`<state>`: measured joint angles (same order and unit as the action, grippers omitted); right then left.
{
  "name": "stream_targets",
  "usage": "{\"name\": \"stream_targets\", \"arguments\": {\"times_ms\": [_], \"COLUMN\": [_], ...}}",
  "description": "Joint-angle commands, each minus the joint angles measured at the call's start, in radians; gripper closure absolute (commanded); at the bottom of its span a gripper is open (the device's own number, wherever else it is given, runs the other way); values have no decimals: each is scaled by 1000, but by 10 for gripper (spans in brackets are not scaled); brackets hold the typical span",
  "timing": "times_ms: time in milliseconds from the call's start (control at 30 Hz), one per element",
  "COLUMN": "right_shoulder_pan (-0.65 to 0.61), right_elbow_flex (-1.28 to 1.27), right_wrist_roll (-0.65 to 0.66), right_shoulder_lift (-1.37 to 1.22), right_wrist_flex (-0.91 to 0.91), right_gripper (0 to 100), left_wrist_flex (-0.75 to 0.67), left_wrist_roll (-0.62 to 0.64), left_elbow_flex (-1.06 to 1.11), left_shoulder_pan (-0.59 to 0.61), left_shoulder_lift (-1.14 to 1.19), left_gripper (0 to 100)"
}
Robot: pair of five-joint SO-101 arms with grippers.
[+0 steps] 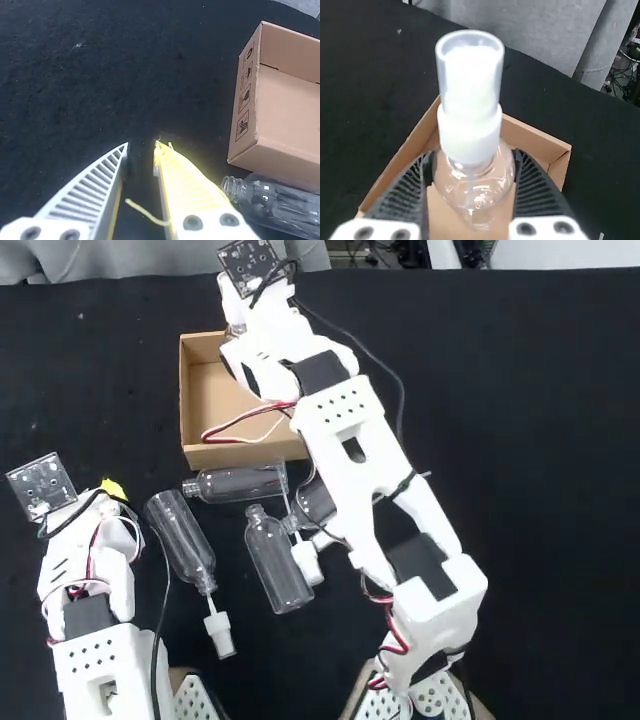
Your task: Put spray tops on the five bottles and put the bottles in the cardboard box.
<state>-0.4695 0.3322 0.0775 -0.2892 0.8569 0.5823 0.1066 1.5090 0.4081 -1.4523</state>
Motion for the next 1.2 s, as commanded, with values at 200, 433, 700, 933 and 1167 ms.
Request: {"name": "stream_targets", "arguments": {"times_ms": [200,433,700,933,1167], "right_shoulder_pan": [12,20,14,11,-18], "right_elbow_flex": [168,305,507,710,881], "right_wrist_roll": [-5,-112,-143,-143,-144], "right_shoulder_lift": [-84,-189,-372,-521,-657], "right_wrist_flex": [-8,-8,-8,-8,-8], "right_gripper": [942,942,941,941,941], "left_wrist_flex": [-3,-3,-3,0,0], "left_wrist_roll": [-9,-9,-9,-9,-9], "left_elbow_flex": [-5,-5,-5,-5,-5], "left_shoulder_pan": [8,8,10,10,8], "left_shoulder_lift": [-12,-12,-12,-12,-12], "left_gripper": [923,923,923,923,923]}}
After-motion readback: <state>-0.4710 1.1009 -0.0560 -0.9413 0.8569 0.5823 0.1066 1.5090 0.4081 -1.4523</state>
